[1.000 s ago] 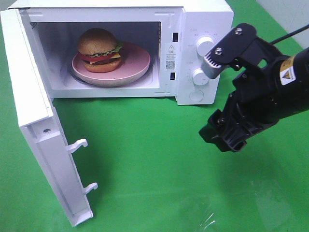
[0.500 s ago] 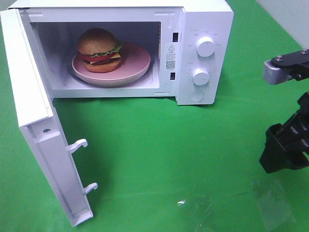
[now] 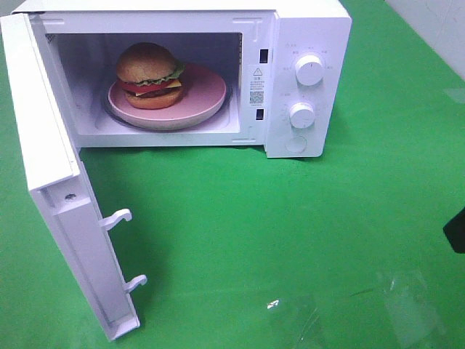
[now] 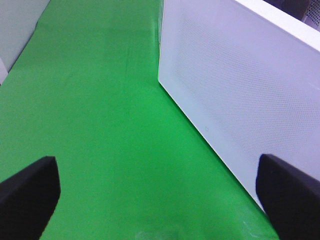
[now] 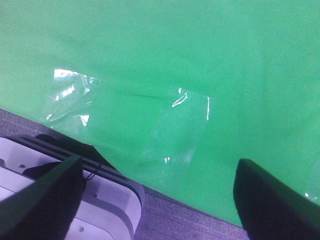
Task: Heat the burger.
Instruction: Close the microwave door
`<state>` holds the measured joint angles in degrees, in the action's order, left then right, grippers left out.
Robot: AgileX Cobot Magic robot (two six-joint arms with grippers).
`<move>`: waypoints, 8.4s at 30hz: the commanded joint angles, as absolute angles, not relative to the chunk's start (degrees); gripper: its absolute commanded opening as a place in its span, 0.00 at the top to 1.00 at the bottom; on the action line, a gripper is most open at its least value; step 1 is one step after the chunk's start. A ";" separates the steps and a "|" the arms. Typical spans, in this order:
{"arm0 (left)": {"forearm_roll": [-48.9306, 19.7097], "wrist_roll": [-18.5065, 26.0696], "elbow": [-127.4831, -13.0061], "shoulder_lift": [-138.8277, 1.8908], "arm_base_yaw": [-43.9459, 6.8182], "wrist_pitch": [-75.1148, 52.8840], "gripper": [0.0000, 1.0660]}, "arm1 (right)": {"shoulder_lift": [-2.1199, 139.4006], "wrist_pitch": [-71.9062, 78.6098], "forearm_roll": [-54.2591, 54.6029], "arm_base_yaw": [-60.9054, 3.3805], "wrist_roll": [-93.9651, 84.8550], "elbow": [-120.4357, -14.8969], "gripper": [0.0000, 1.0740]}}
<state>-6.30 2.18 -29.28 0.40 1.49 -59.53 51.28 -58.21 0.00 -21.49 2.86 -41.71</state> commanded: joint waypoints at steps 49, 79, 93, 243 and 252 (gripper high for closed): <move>-6.19 2.29 -29.16 1.32 1.66 -59.30 0.06 | -1.72 -57.41 -2.64 -3.38 3.27 -29.05 0.29; -6.19 2.29 -29.16 1.32 1.66 -59.30 0.06 | -1.72 -57.41 -2.64 -3.32 3.27 -29.05 0.29; -6.25 2.12 -29.16 1.32 1.66 -59.19 0.06 | -1.72 -57.41 -2.64 -3.32 3.21 -29.05 0.29; -4.98 -4.07 -49.05 -110.64 -37.64 51.91 1.00 | -1.66 -57.41 -2.75 -3.32 3.38 -29.05 0.30; -5.04 -4.07 -58.56 -115.57 -37.64 49.05 1.00 | -1.66 -57.41 -2.75 -3.32 3.38 -29.05 0.30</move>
<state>-2.41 -4.24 -57.24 -115.45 -38.10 48.93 -0.23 -58.21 -2.81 -3.50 2.98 -29.34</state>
